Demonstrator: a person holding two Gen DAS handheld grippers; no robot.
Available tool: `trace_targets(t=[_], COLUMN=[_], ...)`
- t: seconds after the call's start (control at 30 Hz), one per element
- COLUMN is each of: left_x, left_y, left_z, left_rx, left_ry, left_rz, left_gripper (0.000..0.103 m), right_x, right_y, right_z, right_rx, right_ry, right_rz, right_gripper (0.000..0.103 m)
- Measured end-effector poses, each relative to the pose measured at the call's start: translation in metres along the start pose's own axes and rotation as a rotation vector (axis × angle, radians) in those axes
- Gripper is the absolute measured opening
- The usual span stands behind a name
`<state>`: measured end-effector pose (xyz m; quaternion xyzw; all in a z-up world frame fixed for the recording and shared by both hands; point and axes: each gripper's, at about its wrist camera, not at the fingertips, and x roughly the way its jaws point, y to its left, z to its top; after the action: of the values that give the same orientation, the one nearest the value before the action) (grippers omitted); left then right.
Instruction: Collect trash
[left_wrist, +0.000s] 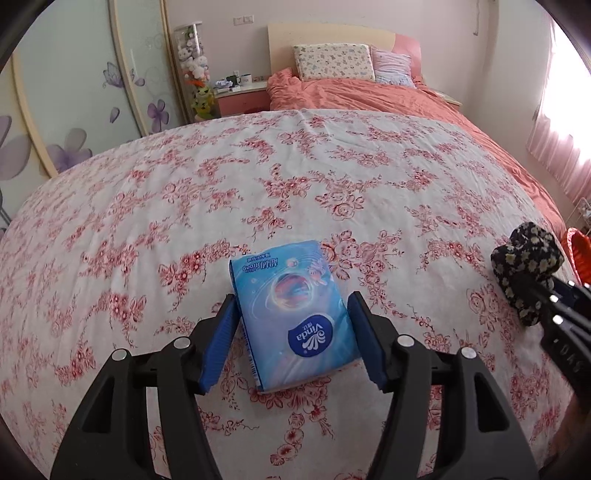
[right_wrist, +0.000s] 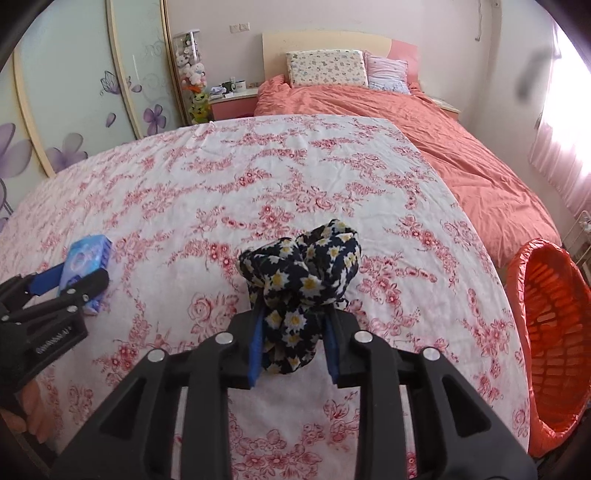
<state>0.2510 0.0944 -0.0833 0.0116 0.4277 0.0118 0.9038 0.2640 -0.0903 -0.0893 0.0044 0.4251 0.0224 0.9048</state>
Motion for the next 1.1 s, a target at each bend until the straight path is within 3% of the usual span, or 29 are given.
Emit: trace_targets(t=[0.27,0.4,0.43,0.5,1.1], left_x=[0.003,0.005,0.006,0.008,0.008], left_y=[0.002,0.003,0.004,0.009,0.012], left_z=[-0.003,-0.004,-0.004,-0.005,-0.007], left_rx=[-0.019,-0.027,-0.032,-0.053,-0.072], left_ry=[0.013,0.025,0.032,0.049,0.049], left_rz=[-0.009,-0.003,0.003,0.017,0.021], left_gripper=[0.067,0.082,0.092,0.098,0.098], right_x=[0.004,0.005,0.005,0.005,0.007], right_y=[0.000,0.000,0.001,0.001,0.000], right_z=[0.000,-0.001,-0.001,-0.001,-0.001], right_rx=[0.014,0.013,0.013,0.010,0.020], right_ry=[0.017,0.019,0.019,0.019,0.019], right_rz=[-0.020,-0.020,-0.021,-0.023,-0.017], right_gripper=[0.031,0.032,0.032,0.032,0.033])
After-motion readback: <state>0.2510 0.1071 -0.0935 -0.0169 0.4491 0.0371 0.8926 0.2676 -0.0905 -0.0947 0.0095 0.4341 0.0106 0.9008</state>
